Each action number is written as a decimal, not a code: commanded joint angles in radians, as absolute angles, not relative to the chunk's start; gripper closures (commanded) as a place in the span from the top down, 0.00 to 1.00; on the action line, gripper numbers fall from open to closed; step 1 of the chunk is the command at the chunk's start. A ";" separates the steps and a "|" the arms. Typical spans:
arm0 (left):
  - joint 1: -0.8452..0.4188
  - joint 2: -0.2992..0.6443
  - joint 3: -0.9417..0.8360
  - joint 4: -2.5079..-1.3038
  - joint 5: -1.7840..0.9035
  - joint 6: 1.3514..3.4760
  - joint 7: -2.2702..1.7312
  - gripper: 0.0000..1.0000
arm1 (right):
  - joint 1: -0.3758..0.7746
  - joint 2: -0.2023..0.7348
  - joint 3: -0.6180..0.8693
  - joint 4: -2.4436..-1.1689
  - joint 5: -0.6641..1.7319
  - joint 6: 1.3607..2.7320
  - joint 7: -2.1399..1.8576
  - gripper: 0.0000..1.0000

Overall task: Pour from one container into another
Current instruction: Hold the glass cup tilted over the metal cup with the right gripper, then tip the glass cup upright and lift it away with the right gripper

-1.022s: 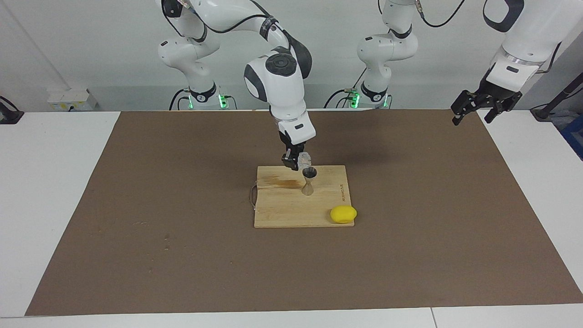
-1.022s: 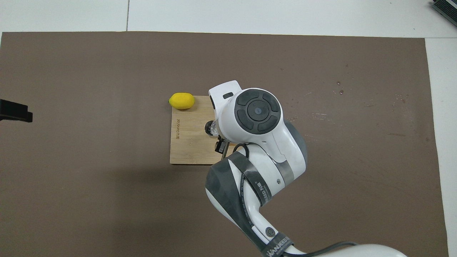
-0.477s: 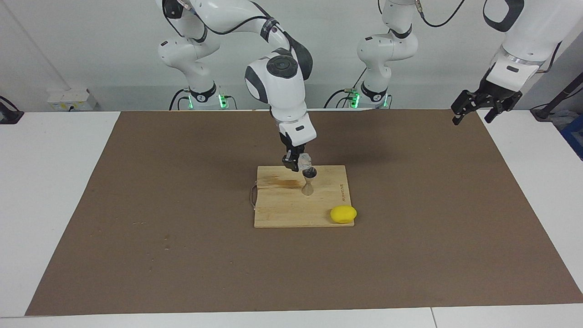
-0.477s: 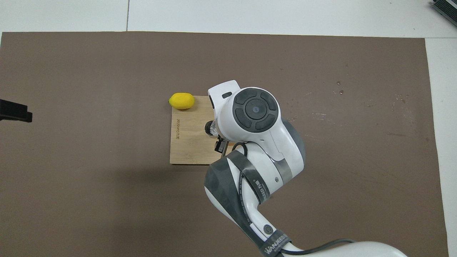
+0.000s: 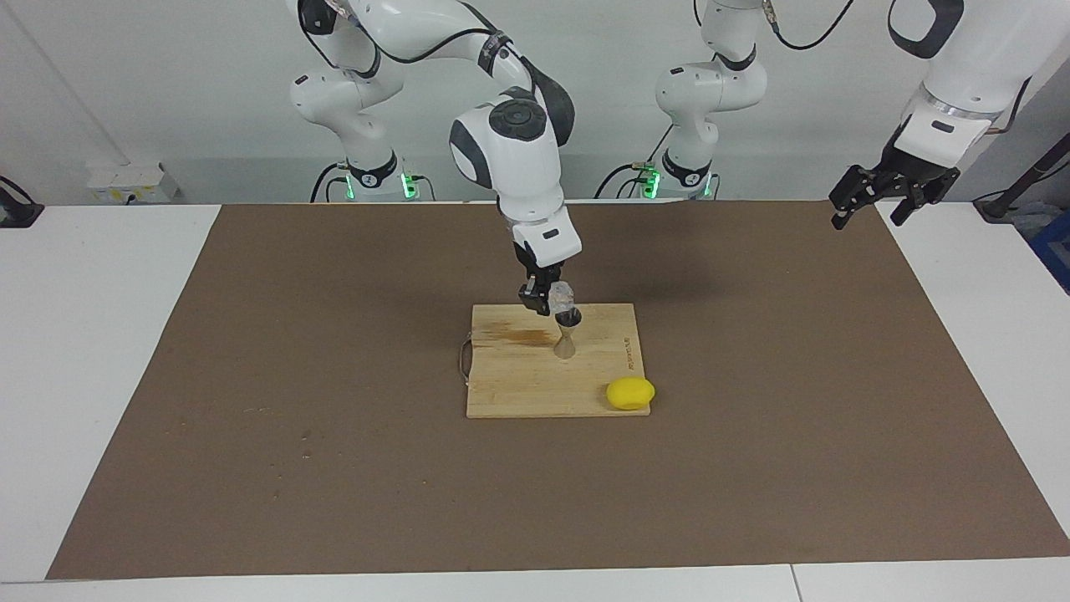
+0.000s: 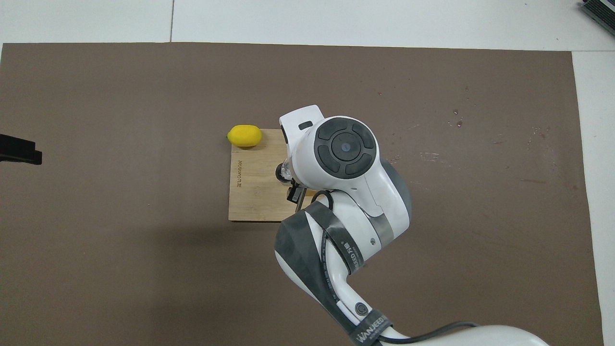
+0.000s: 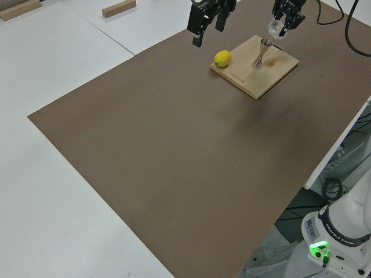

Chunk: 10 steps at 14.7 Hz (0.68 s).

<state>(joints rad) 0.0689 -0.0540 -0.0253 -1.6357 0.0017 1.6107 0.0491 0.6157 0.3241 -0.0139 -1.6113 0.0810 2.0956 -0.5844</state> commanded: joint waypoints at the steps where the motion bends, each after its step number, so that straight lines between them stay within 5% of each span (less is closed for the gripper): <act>1: 0.069 -0.063 -0.025 -1.635 0.021 1.612 0.040 1.00 | 0.591 0.339 -0.002 -1.585 0.060 2.112 -0.555 0.00; 10: 0.074 -0.064 -0.026 -1.635 0.021 1.614 0.041 1.00 | 0.557 0.327 0.000 -1.591 0.165 2.201 -0.638 0.00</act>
